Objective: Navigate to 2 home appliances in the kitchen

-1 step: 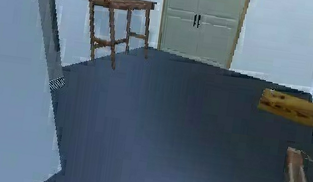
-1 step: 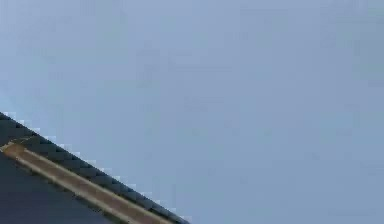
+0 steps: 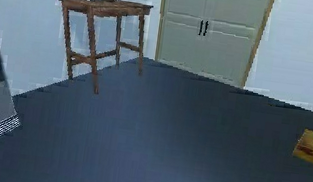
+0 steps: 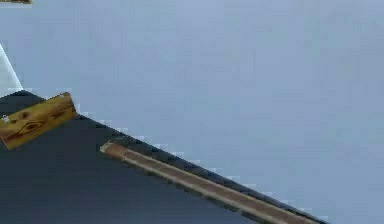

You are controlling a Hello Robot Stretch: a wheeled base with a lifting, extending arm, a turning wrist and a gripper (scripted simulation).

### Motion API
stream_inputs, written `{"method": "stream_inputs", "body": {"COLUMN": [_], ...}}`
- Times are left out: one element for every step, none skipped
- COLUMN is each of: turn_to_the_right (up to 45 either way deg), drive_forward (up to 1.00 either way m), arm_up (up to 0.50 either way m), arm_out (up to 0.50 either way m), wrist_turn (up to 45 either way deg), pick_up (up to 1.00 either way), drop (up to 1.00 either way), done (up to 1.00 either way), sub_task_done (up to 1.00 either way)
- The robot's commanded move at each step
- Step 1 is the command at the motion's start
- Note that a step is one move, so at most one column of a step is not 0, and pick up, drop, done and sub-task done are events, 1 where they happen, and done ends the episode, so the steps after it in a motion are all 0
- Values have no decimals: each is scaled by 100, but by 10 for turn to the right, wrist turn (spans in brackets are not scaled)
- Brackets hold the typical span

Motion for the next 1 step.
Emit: {"method": "stream_inputs", "body": {"turn_to_the_right": [-270], "drive_forward": [0], "arm_up": [0], "arm_out": [0], "wrist_turn": [0], "pick_up": [0], "drop": [0], "done": [0], "sub_task_done": [0]}}
